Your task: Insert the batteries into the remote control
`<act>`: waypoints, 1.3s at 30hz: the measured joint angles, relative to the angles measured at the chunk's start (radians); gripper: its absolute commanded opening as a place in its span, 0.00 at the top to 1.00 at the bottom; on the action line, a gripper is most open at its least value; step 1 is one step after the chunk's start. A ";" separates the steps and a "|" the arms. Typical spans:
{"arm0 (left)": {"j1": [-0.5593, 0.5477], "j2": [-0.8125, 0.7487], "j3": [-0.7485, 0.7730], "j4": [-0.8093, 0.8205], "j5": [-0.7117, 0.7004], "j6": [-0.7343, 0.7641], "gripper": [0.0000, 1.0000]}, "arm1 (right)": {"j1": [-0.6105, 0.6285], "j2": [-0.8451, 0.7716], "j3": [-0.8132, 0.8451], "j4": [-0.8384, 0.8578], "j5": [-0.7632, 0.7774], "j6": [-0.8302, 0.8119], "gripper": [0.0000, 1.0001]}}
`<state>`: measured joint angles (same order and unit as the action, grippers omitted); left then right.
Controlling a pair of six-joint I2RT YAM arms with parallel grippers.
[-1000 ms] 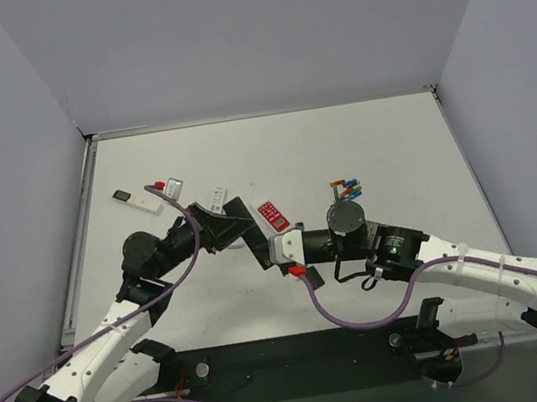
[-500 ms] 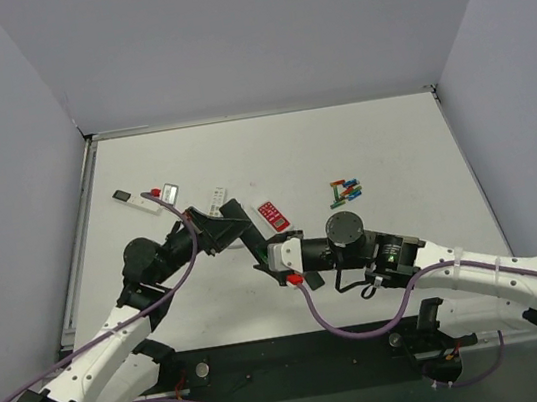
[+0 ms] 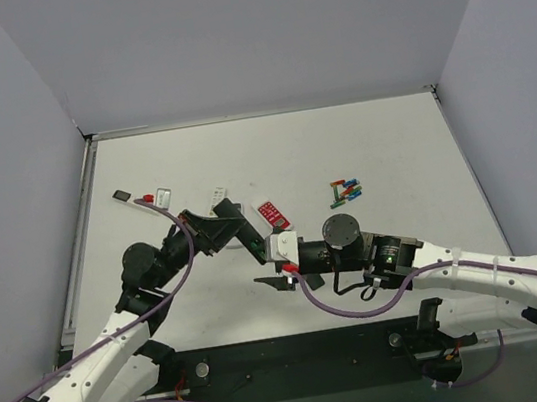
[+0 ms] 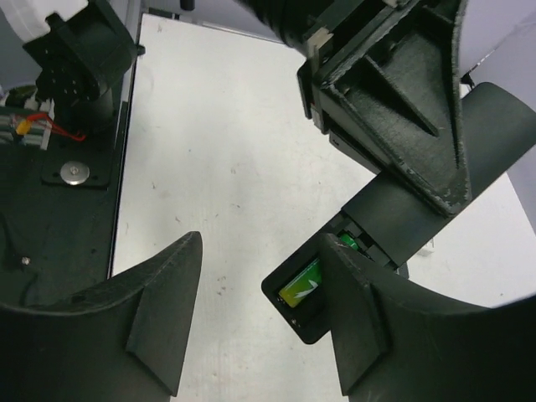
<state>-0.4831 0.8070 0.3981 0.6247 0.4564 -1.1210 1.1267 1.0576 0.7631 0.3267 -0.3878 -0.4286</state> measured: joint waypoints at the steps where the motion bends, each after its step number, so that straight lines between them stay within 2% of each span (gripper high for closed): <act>1: 0.000 0.000 -0.003 0.001 -0.004 0.000 1.00 | 0.000 -0.001 -0.001 0.006 0.005 0.024 0.44; 6: 0.001 0.000 -0.024 0.010 -0.017 0.000 1.00 | -0.002 -0.032 -0.005 0.050 0.120 0.190 0.35; 13: 0.002 -0.013 -0.047 0.018 -0.038 -0.006 1.00 | -0.085 -0.097 -0.027 0.068 0.291 0.549 0.34; 18: 0.004 -0.025 -0.058 0.047 -0.055 -0.029 1.00 | -0.121 -0.088 -0.092 0.092 0.294 0.766 0.35; 23: 0.007 -0.031 -0.068 0.073 -0.080 -0.047 1.00 | -0.145 -0.039 -0.179 0.198 0.242 0.944 0.39; 29: 0.009 -0.045 -0.074 0.077 -0.103 -0.066 1.00 | -0.151 -0.019 -0.210 0.296 0.205 1.040 0.51; 30: 0.009 -0.047 -0.075 0.081 -0.108 -0.069 1.00 | -0.153 -0.018 -0.213 0.309 0.202 1.050 0.58; 34: 0.009 -0.048 -0.081 0.090 -0.127 -0.079 1.00 | -0.159 -0.014 -0.229 0.363 0.182 1.084 0.74; 36: 0.009 -0.048 -0.087 0.095 -0.132 -0.084 1.00 | -0.159 -0.008 -0.235 0.386 0.170 1.099 0.79; 39: 0.012 -0.047 -0.100 0.107 -0.142 -0.096 1.00 | -0.165 0.008 -0.244 0.418 0.156 1.118 0.80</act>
<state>-0.4709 0.7605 0.2985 0.7315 0.3141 -1.2171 0.9619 1.0660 0.5194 0.7452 -0.2317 0.6899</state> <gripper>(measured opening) 0.243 0.226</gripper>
